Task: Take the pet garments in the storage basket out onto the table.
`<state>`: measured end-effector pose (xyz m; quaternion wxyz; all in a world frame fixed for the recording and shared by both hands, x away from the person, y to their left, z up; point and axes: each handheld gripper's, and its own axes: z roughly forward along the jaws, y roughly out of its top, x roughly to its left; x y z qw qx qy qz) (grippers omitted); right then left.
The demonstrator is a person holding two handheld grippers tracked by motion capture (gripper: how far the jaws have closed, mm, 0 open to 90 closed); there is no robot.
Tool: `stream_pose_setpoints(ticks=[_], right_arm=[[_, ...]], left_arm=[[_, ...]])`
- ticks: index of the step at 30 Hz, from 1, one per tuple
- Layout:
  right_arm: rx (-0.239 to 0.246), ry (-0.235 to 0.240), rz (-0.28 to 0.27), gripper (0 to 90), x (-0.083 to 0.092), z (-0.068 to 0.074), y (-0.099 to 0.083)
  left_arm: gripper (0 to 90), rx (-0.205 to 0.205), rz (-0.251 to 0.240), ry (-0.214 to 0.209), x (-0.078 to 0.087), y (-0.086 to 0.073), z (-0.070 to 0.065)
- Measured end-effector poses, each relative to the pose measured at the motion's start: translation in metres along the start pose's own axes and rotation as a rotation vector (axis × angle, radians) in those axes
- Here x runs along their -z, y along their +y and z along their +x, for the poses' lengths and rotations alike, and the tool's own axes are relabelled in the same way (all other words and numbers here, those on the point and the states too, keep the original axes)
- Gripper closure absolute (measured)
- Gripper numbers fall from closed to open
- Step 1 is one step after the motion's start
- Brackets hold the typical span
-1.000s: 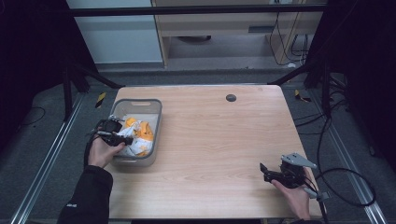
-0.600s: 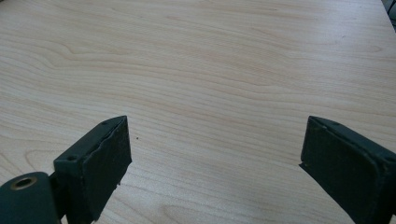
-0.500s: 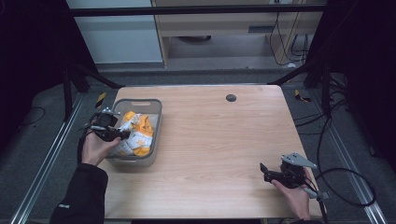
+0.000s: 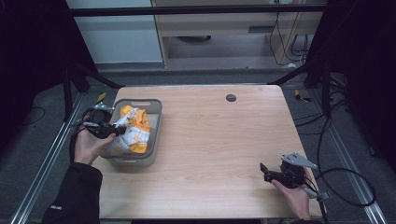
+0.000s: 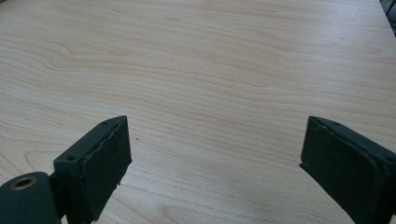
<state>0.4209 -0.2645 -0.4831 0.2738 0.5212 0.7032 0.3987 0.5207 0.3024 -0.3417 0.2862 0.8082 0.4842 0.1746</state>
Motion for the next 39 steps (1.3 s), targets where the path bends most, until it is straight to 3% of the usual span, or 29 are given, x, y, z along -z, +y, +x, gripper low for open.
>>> stream_pose_setpoints(ticks=[22, 39], right_arm=[[-0.01, 0.002, -0.007, 8.4, 0.001, 0.001, 0.0], [-0.001, -0.002, -0.009, 8.4, 0.001, 0.0, 0.0]], left_arm=[[74.8, -0.067, -0.019, -0.011, 0.033, 0.008, -0.009], [74.8, -0.13, -0.036, -0.044, 0.055, 0.011, -0.027]])
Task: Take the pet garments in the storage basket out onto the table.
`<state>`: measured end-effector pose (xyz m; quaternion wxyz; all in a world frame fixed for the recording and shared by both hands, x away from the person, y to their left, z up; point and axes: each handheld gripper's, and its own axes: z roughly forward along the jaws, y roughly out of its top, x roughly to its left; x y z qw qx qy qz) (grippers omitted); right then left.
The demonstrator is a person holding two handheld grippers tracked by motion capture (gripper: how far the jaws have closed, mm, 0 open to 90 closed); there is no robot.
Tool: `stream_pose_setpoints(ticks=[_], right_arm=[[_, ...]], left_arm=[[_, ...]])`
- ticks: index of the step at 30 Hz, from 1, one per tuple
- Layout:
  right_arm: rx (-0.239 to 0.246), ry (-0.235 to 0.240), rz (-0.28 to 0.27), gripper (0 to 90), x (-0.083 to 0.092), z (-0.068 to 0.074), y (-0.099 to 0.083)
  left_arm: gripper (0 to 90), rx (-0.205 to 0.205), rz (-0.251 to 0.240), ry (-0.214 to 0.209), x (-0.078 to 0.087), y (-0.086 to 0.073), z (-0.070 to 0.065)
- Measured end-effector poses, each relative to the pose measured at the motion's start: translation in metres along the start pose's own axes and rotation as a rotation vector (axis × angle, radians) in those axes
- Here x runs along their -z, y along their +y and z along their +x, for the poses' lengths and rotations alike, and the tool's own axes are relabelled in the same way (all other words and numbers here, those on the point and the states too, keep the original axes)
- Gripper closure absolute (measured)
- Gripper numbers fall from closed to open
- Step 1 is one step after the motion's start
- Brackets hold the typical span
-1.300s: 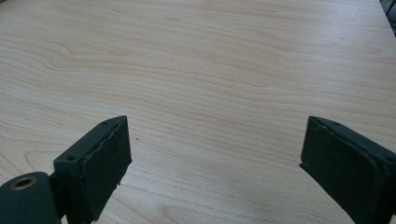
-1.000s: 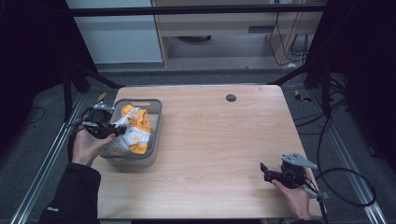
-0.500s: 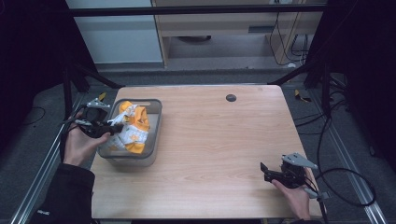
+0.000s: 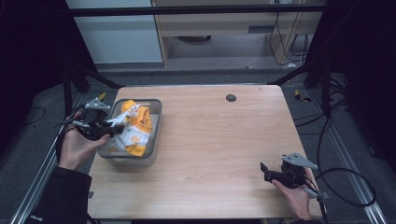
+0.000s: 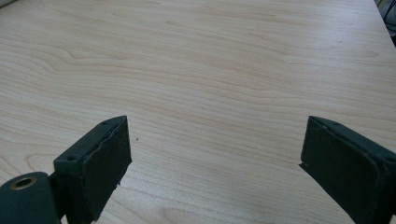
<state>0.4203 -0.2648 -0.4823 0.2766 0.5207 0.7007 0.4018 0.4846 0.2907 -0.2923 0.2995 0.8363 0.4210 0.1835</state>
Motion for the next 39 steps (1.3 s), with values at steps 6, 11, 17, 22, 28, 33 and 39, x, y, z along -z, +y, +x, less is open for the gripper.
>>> stream_pose_setpoints(ticks=[6, 11, 17, 22, 28, 33, 39], right_arm=[[0.003, 0.0, 0.0, 8.4, 0.0, 0.0, 0.0], [0.004, -0.001, 0.0, 8.3, 0.0, 0.0, 0.0], [0.003, -0.004, -0.002, 8.3, 0.001, -0.001, 0.0], [0.002, -0.004, -0.003, 8.3, 0.001, -0.001, 0.0], [-0.004, -0.005, -0.006, 8.3, 0.001, -0.002, 0.0], [-0.005, -0.006, -0.01, 8.3, 0.002, -0.003, 0.0], [-0.007, -0.007, -0.012, 8.3, 0.002, -0.003, 0.0]], left_arm=[[74.8, -0.015, -0.015, -0.035, 0.006, 0.0, -0.006], [74.8, -0.044, -0.008, -0.048, 0.008, 0.002, -0.014], [74.8, -0.082, -0.004, -0.07, 0.007, 0.005, -0.026], [74.7, -0.097, -0.01, -0.089, 0.008, 0.009, -0.035], [74.8, -0.128, -0.023, -0.116, 0.007, 0.016, -0.047], [74.7, -0.156, -0.015, -0.134, 0.003, 0.021, -0.058], [74.7, -0.188, -0.012, -0.152, -0.001, 0.028, -0.07]])
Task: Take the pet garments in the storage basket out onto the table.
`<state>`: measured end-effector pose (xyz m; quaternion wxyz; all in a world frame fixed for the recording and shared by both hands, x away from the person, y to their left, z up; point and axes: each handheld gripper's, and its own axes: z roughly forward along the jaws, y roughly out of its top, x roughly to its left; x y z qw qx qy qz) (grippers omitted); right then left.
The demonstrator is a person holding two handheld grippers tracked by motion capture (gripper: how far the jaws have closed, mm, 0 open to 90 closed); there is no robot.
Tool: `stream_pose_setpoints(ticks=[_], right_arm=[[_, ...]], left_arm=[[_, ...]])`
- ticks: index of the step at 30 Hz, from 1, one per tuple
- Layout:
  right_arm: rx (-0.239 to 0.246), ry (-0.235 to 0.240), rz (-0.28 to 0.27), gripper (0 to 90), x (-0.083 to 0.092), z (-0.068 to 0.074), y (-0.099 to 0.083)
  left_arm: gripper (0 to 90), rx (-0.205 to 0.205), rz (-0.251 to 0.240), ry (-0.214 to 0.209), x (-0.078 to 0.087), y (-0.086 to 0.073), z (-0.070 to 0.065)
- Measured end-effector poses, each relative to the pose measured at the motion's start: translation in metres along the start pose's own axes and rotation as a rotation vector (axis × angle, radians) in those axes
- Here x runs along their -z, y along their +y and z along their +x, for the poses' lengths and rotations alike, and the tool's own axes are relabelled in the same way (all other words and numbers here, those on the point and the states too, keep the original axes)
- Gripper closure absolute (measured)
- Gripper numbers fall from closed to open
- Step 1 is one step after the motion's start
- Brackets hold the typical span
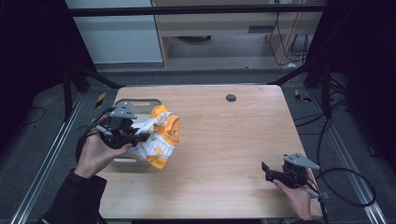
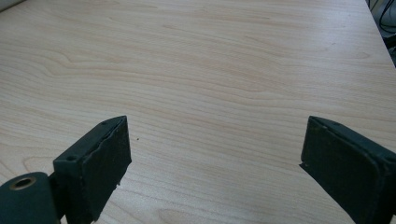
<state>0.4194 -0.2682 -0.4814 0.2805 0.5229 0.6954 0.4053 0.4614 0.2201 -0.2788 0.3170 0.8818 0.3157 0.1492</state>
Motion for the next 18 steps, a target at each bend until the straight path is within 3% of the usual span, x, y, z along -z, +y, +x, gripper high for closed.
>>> stream_pose_setpoints(ticks=[18], right_arm=[[-0.002, -0.001, -0.005, 8.3, 0.001, 0.0, 0.0]], left_arm=[[74.7, -0.048, 0.006, -0.038, -0.017, 0.014, -0.014]])
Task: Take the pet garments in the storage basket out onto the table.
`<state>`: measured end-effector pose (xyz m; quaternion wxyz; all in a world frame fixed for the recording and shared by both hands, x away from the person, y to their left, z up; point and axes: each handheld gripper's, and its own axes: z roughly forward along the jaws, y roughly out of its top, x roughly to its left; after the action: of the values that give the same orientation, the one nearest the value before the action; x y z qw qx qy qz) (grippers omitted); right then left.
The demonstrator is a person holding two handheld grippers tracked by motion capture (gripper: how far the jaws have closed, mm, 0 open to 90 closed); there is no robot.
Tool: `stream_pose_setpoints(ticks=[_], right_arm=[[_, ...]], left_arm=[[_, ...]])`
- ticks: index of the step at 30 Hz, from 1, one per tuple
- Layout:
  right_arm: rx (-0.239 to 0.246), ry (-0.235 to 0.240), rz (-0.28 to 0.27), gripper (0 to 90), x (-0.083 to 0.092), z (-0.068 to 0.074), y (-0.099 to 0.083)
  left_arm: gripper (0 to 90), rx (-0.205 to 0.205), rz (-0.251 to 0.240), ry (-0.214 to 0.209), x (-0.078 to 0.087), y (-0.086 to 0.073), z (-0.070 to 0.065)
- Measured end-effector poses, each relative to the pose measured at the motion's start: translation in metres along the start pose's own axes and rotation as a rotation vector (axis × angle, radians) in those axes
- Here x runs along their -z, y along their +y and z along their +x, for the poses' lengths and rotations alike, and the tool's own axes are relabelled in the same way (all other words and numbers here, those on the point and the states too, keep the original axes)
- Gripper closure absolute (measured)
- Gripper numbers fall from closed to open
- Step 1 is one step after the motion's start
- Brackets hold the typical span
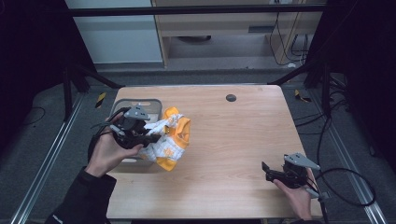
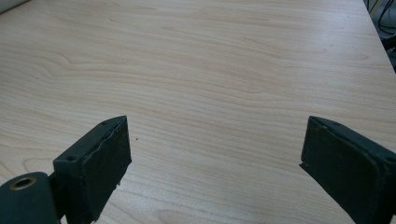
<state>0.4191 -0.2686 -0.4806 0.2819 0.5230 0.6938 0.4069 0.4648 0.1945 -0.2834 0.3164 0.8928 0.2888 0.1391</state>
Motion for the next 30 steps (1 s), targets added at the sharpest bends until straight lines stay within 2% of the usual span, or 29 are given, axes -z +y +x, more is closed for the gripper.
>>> stream_pose_setpoints(ticks=[18, 27, 30], right_arm=[[-0.001, -0.002, -0.002, 8.3, 0.0, -0.001, 0.0], [0.001, -0.001, 0.0, 8.3, 0.0, -0.001, 0.0], [0.0, -0.001, -0.001, 8.3, 0.0, -0.001, 0.0]], left_arm=[[74.6, -0.046, 0.041, -0.072, -0.033, 0.007, -0.014], [74.6, -0.06, 0.064, -0.095, -0.052, 0.006, -0.02], [74.6, -0.076, 0.067, -0.101, -0.057, 0.005, -0.023]])
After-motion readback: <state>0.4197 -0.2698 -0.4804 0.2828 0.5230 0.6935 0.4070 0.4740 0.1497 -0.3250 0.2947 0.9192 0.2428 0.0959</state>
